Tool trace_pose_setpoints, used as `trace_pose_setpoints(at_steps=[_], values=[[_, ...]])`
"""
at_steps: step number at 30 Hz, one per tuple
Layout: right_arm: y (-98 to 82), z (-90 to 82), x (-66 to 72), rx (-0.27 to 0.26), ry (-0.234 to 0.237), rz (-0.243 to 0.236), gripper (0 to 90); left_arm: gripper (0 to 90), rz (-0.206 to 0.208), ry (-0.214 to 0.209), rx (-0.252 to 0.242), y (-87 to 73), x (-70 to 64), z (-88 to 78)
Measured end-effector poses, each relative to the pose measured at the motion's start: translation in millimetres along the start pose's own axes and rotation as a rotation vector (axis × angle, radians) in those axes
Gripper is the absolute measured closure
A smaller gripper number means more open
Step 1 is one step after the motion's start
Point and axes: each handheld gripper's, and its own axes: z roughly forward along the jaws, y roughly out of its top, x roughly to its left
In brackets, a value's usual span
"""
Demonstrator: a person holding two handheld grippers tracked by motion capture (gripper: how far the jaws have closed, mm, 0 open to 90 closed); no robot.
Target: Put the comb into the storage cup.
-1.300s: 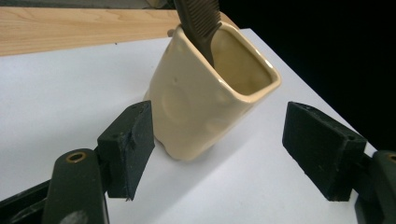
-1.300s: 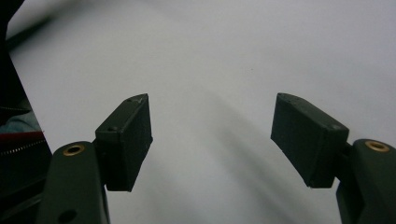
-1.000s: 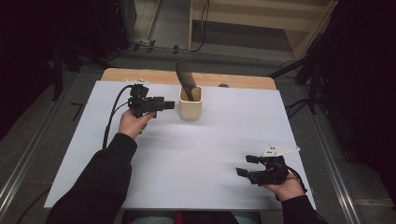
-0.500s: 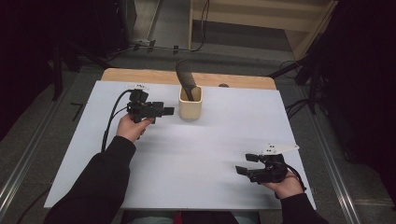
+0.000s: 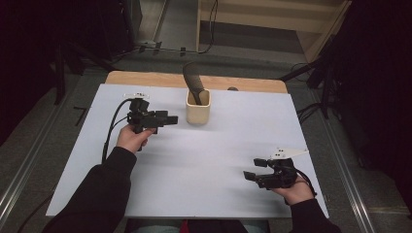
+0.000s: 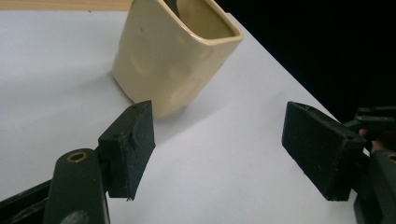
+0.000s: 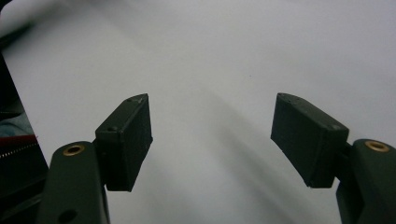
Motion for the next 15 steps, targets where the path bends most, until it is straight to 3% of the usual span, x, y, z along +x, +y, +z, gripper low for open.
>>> trace_pose_setpoints(at_steps=[12, 15], values=[[1.0, 1.1, -0.4, 0.001, -0.001, -0.001, 27.0, 26.2, 0.012, -0.002, 0.022, -11.5, -9.9, -6.9], [1.0, 0.9, -0.4, 0.001, -0.001, 0.0, 27.0, 26.2, -0.006, -0.005, 0.034, -13.9, -12.2, -6.9]])
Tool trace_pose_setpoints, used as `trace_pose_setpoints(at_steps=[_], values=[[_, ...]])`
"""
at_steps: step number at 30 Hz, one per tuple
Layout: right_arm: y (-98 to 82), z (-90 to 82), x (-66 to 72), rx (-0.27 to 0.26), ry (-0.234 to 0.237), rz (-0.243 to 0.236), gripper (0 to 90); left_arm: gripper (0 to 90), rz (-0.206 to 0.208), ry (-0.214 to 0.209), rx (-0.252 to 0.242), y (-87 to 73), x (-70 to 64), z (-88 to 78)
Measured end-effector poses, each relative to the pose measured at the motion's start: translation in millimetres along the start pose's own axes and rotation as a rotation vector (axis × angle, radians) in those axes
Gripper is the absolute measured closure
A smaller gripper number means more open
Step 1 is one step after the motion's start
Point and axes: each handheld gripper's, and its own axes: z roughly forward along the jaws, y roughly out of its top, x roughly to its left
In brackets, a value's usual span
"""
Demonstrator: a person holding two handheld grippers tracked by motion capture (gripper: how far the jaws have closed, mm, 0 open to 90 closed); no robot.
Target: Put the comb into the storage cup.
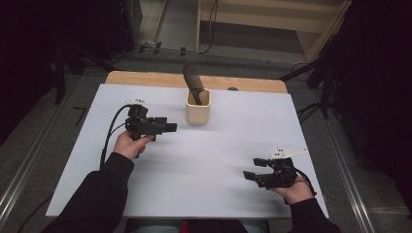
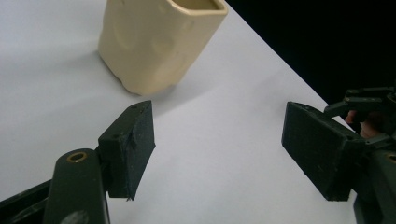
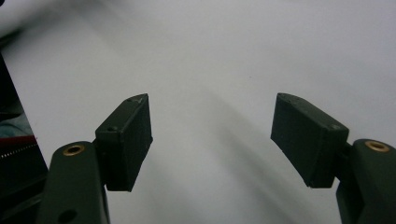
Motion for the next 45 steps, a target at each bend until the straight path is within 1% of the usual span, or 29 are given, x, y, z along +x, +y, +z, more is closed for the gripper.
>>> trace_pose_setpoints(at_steps=[7, 13, 16, 17, 22, 27, 33, 35, 38, 45], values=[[-0.2, -0.4, -0.4, -0.002, -0.002, 0.005, 27.0, 26.2, 0.011, 0.0, 0.021, -4.4, -5.2, -2.8], [-0.5, -0.6, -1.3, 0.0, -0.003, 0.003, 26.9, 26.1, -0.002, -0.003, 0.017, -7.4, -7.1, -6.4], [-0.7, -0.8, -1.9, 0.001, -0.009, 0.006, 27.0, 26.1, 0.001, -0.003, 0.024, -9.2, -8.6, -7.5], [-0.7, -0.8, -2.1, 0.001, -0.01, 0.006, 26.9, 26.1, 0.004, -0.011, 0.028, -10.2, -9.0, -8.0], [-0.9, -0.7, -2.0, 0.001, -0.017, 0.01, 26.9, 26.1, 0.013, -0.013, 0.042, -12.8, -13.1, -9.6], [-1.3, -0.8, -1.9, 0.001, -0.017, 0.009, 26.9, 26.1, 0.015, -0.025, 0.055, -17.0, -15.7, -11.4], [-1.8, -1.2, -2.4, -0.002, -0.021, 0.016, 26.5, 26.0, 0.019, -0.016, 0.062, -23.2, -18.4, -13.4], [-1.8, -1.2, -2.7, -0.003, -0.025, 0.018, 26.5, 26.0, 0.013, -0.011, 0.066, -25.0, -18.7, -13.8], [-2.0, -1.3, -3.4, -0.002, -0.028, 0.016, 26.4, 26.0, 0.011, -0.014, 0.073, -27.8, -19.0, -14.2], [-2.3, -0.9, -4.5, -0.003, -0.034, 0.023, 26.2, 26.0, 0.032, 0.0, 0.087, -33.9, -21.4, -16.4]])
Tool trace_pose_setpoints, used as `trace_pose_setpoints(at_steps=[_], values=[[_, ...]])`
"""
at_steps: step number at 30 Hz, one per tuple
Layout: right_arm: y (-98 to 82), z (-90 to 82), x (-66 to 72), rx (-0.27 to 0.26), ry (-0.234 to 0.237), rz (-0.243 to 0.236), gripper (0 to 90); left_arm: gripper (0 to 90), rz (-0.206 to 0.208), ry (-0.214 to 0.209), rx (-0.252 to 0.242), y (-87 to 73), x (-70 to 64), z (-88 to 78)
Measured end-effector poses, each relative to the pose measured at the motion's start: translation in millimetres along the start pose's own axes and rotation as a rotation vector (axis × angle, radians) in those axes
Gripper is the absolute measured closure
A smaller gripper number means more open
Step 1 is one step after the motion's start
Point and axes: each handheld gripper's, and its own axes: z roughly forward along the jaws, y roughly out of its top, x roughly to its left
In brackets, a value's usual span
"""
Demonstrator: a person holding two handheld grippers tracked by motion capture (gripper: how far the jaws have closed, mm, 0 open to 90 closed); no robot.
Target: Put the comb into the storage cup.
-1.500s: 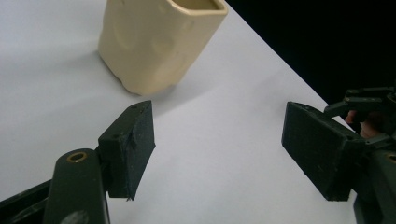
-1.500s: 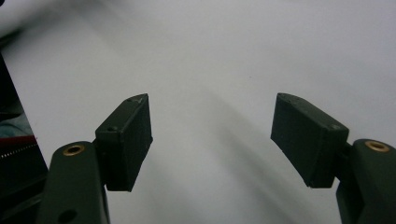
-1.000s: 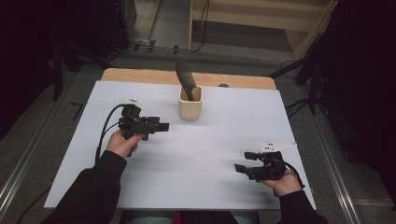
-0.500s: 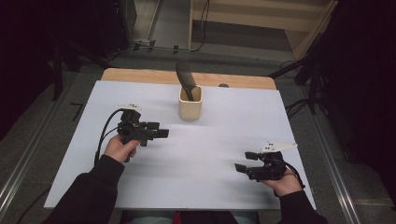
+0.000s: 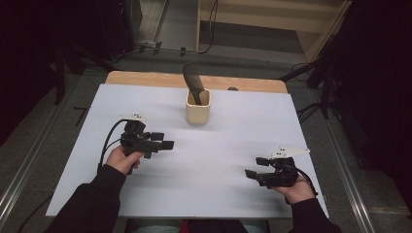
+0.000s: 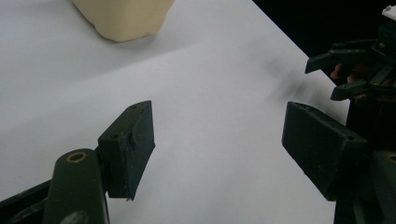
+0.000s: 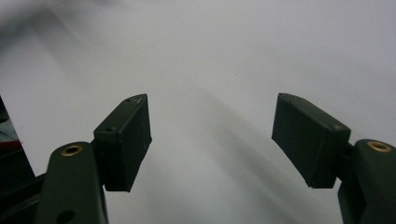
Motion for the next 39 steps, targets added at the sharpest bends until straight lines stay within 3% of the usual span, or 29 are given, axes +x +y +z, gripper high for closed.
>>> trace_pose_setpoints(at_steps=[15, 19, 26, 30, 39], values=[[-0.6, -1.0, -1.3, -0.005, -0.008, 0.008, 26.0, 26.0, 0.027, 0.0, 0.023, -16.0, -10.0, -13.1], [-0.7, -1.2, -1.8, -0.005, -0.011, 0.009, 26.0, 26.0, 0.051, 0.024, 0.044, -19.8, -10.9, -15.7], [-0.9, -1.6, -2.7, -0.008, -0.013, 0.009, 26.0, 26.0, 0.066, 0.03, 0.053, -26.4, -13.1, -22.5], [-1.1, -2.1, -3.3, -0.01, -0.017, 0.013, 26.0, 25.9, 0.081, 0.059, 0.076, -32.6, -14.3, -26.6], [-1.4, -2.7, -4.6, -0.011, -0.02, 0.013, 26.0, 25.9, 0.082, 0.085, 0.086, -41.6, -13.0, -36.5]])
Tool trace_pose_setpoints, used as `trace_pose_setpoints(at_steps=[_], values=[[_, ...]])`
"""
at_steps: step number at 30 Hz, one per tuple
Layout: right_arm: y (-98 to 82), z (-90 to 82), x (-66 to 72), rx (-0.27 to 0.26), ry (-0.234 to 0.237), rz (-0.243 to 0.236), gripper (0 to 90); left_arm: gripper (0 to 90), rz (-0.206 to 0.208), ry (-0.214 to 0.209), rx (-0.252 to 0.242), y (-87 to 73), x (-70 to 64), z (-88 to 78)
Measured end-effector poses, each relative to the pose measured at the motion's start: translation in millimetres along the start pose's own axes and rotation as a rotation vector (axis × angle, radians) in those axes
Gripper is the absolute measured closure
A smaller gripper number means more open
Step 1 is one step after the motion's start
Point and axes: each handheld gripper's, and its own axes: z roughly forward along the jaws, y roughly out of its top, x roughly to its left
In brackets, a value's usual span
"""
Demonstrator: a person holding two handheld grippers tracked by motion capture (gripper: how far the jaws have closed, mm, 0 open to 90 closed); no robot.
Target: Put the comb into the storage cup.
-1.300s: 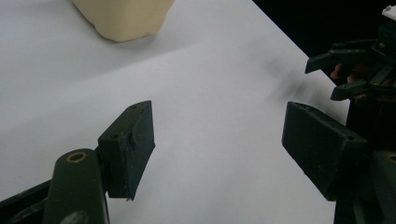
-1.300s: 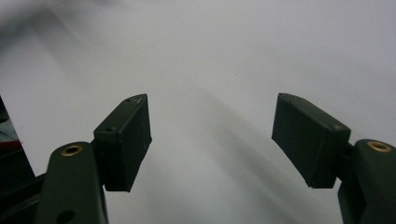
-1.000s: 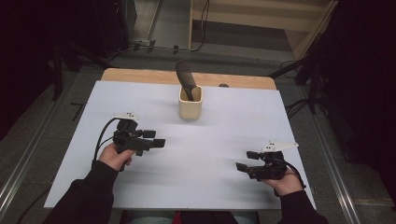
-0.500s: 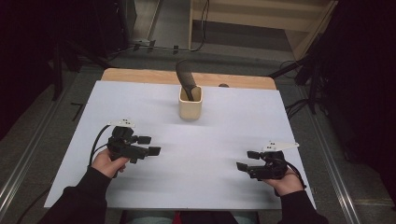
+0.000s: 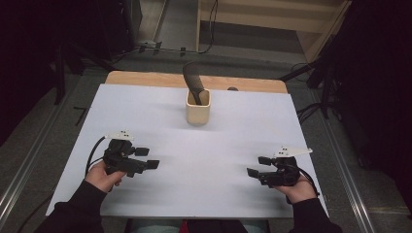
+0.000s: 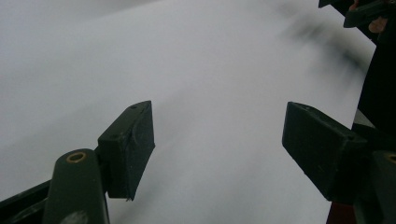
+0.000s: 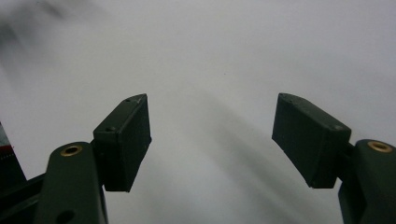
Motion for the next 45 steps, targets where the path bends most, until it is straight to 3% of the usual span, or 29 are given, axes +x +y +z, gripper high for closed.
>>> trace_pose_setpoints(at_steps=[15, 45], values=[[-0.6, -0.4, -1.8, -0.003, -0.005, 0.008, 25.5, 26.0, -0.011, 0.023, -0.008, -10.5, 2.9, -12.6], [-1.0, 1.1, -1.4, 0.007, -0.006, 0.007, 25.1, 26.0, -0.014, 0.03, 0.009, -12.8, 4.3, -11.3]])
